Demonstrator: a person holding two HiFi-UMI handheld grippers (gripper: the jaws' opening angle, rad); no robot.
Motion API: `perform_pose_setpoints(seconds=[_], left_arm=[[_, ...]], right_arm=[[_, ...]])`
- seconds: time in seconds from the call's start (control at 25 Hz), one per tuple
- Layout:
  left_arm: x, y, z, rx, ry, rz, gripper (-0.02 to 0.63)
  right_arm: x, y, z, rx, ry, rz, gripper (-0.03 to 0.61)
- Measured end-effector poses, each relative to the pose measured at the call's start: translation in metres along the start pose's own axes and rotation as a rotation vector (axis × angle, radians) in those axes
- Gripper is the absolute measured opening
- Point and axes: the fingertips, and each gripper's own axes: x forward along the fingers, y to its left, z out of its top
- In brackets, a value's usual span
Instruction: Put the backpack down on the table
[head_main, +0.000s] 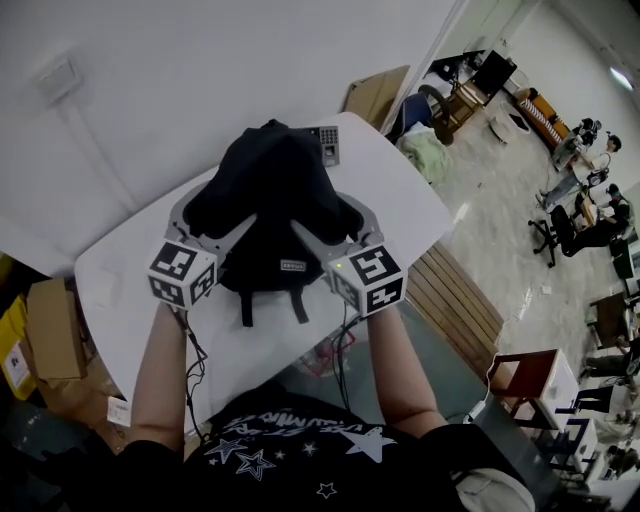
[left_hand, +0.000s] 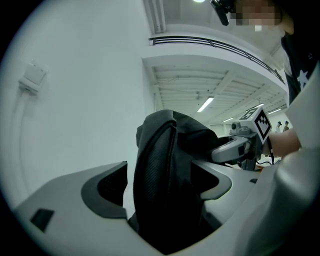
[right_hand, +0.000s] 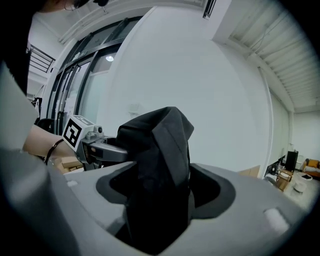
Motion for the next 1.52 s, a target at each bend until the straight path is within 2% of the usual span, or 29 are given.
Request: perform_pose_setpoints(seconds=[0.32, 0.52, 0.68, 0.72, 0.76, 0.8, 0.84, 0.92, 0.96, 1.12, 1.16, 1.52], left_arm=[[-0.039, 0.0, 0.003, 0.01, 0.008, 0.105, 0.376], [-0.064, -0.014, 0.007, -0.012, -0.005, 0.156, 0.374], [-0.072, -0.035, 0.001, -0.005, 0.041, 0.154, 0.371], [-0.074, -0.041, 0.0, -0.004, 0.047, 0.153, 0.353], [-0.077, -0.047, 0.0, -0.007, 0.048, 0.155, 0.276], [-0.08, -0.053, 0.0, -0.016, 0.046, 0.156, 0.225], [-0.083, -0.06, 0.0, -0.03, 0.043, 0.154, 0.193], [-0.087, -0.073, 0.001, -0.054, 0.035, 0.156, 0.084], [-0.089, -0.08, 0.001, -0.057, 0.034, 0.159, 0.063], [-0.094, -0.104, 0.002, -0.046, 0.043, 0.164, 0.039], [-0.096, -0.111, 0.003, -0.045, 0.043, 0.167, 0.008], [-0.115, -0.19, 0.001, -0.022, 0.056, 0.172, 0.008]], right_arm=[[-0.032, -0.002, 0.013, -0.027, -0.062, -0.04, 0.318], [-0.052, 0.004, 0.019, -0.016, -0.093, -0.027, 0.316], [-0.066, 0.015, 0.015, -0.019, -0.083, 0.01, 0.311], [-0.07, 0.018, 0.013, -0.019, -0.081, 0.021, 0.292], [-0.075, 0.02, 0.011, -0.019, -0.082, 0.028, 0.224], [-0.081, 0.023, 0.009, -0.019, -0.083, 0.033, 0.185], [-0.087, 0.025, 0.007, -0.017, -0.085, 0.036, 0.16], [-0.098, 0.027, 0.002, -0.008, -0.088, 0.038, 0.066], [-0.104, 0.028, 0.0, -0.004, -0.089, 0.04, 0.047], [-0.125, 0.033, -0.007, -0.001, -0.088, 0.059, 0.015], [-0.131, 0.035, -0.008, -0.004, -0.086, 0.064, 0.014], [-0.194, 0.062, -0.019, -0.034, -0.076, 0.115, 0.0]])
